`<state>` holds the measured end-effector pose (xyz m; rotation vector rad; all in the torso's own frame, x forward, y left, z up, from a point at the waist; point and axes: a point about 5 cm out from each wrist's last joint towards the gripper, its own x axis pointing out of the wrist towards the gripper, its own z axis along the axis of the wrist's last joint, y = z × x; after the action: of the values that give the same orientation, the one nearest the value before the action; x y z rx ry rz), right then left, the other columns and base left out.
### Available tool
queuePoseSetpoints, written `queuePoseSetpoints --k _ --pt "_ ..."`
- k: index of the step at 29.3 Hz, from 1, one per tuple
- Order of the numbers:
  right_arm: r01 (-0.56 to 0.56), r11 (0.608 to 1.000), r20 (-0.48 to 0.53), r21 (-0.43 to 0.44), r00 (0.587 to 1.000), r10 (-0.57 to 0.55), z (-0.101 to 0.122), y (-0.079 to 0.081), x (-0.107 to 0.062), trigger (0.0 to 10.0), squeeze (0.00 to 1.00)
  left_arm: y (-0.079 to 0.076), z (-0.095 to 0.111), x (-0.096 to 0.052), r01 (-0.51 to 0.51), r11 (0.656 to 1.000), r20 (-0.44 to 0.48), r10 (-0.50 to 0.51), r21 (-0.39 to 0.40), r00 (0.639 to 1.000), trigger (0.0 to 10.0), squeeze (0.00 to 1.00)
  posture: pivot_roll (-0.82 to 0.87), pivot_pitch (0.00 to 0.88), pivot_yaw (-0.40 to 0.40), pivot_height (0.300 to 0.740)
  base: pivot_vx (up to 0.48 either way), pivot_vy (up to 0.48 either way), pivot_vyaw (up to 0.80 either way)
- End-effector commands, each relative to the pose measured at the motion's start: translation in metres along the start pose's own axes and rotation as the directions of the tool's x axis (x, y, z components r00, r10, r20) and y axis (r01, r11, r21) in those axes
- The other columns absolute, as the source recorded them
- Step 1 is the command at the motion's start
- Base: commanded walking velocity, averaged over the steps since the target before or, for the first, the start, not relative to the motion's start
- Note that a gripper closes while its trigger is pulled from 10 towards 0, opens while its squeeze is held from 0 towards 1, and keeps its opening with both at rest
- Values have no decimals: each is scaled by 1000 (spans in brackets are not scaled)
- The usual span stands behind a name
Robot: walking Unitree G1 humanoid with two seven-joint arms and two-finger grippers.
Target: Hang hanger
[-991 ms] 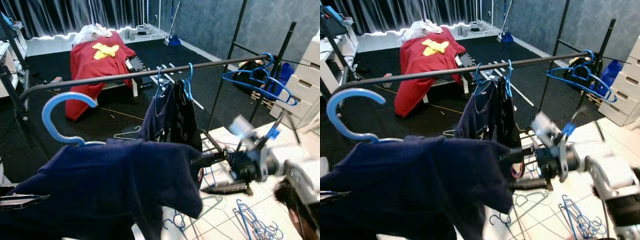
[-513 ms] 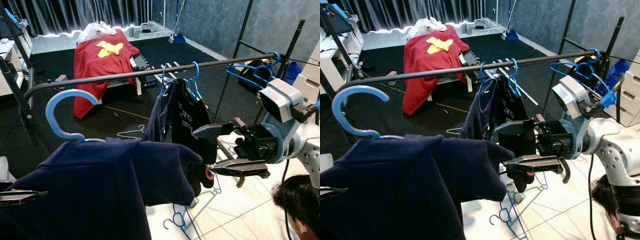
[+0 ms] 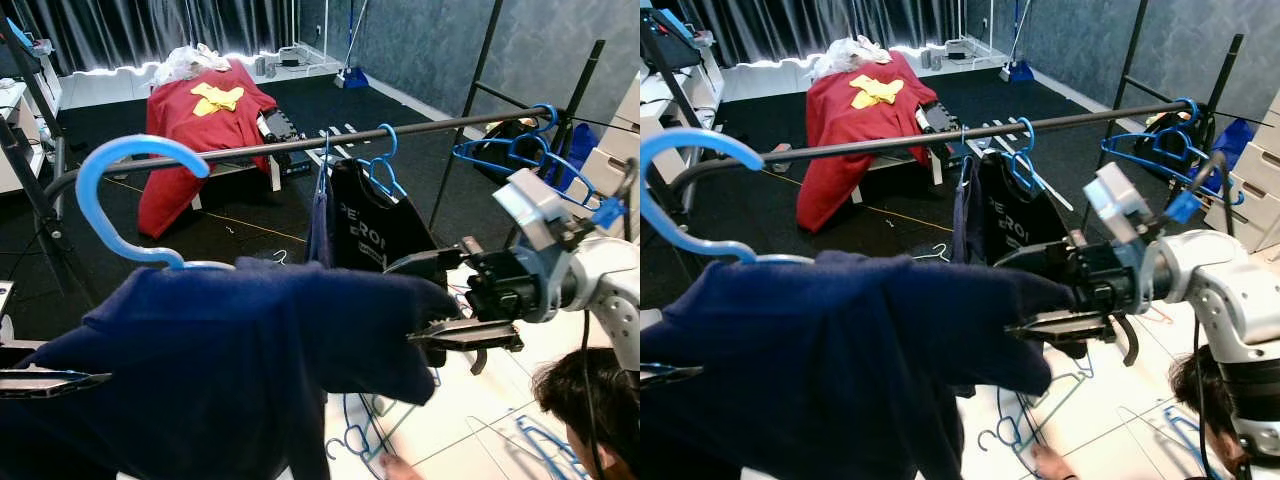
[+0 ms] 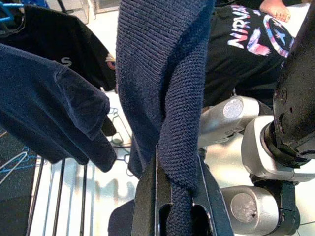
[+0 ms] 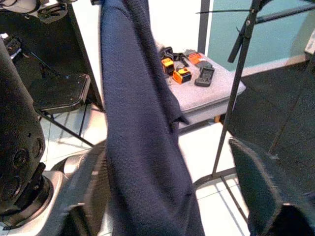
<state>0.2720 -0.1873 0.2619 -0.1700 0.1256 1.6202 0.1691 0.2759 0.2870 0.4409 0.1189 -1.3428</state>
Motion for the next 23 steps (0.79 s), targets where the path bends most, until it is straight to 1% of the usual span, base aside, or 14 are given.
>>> queuePoseSetpoints --k 1,7,11,12,14,15,16,17,18,19,20,22,23 --pt "-7 1000 -28 9 1000 7 -4 1 6 0 0 2 8 3 36 999 -4 -36 20 999 10000 0 -125 0 -6 736 0 0 0" --pt "19 1000 -36 0 999 -19 -7 -2 7 0 0 4 8 3 31 999 -1 -31 22 1000 10000 0 -127 0 -5 736 0 0 0" --pt "49 999 -41 -14 998 -49 -7 -6 6 0 0 6 4 2 12 1000 -20 -11 14 1000 10000 0 -128 0 -4 736 0 0 0" --pt "76 997 -38 -24 996 -76 -6 -9 5 0 0 8 1 1 -9 1000 -39 9 5 999 10000 0 -129 0 -3 736 0 0 0" --pt "181 982 -27 -61 983 -182 -3 -19 -2 0 0 12 -15 -6 -73 997 -109 69 -33 992 10000 0 -131 0 -2 736 0 0 0" --pt "181 982 -27 -61 983 -182 -3 -19 -2 0 0 12 -15 -6 -73 997 -109 69 -33 992 10000 0 -131 0 -2 736 0 0 0" --pt "220 973 -23 -72 975 -222 -2 -23 -4 0 0 13 -21 -9 -97 994 -135 90 -49 987 10000 0 -131 0 -3 736 0 0 0" --pt "220 973 -23 -72 975 -222 -2 -23 -4 0 0 13 -21 -9 -97 994 -135 90 -49 987 10000 0 -131 0 -3 736 0 0 0" --pt "254 963 -14 -87 967 -256 0 -26 -7 0 0 14 -28 -13 -128 990 -167 116 -64 979 10000 0 -131 0 -2 736 0 0 0" --pt "303 948 4 -99 953 -304 3 -30 -12 0 0 16 -39 -20 -179 980 -221 157 -83 963 10000 0 -133 0 1 736 0 0 0" --pt "303 948 4 -99 953 -304 3 -30 -12 0 0 16 -39 -20 -179 980 -221 157 -83 963 10000 0 -133 0 1 736 0 0 0" --pt "401 907 43 -132 916 -398 11 -37 -23 0 0 17 -59 -39 -285 952 -334 233 -115 913 10000 0 -138 0 5 736 0 0 0" --pt "429 892 58 -142 903 -426 14 -39 -26 0 0 16 -64 -45 -314 942 -363 253 -120 897 10000 0 -138 0 5 736 0 0 0"
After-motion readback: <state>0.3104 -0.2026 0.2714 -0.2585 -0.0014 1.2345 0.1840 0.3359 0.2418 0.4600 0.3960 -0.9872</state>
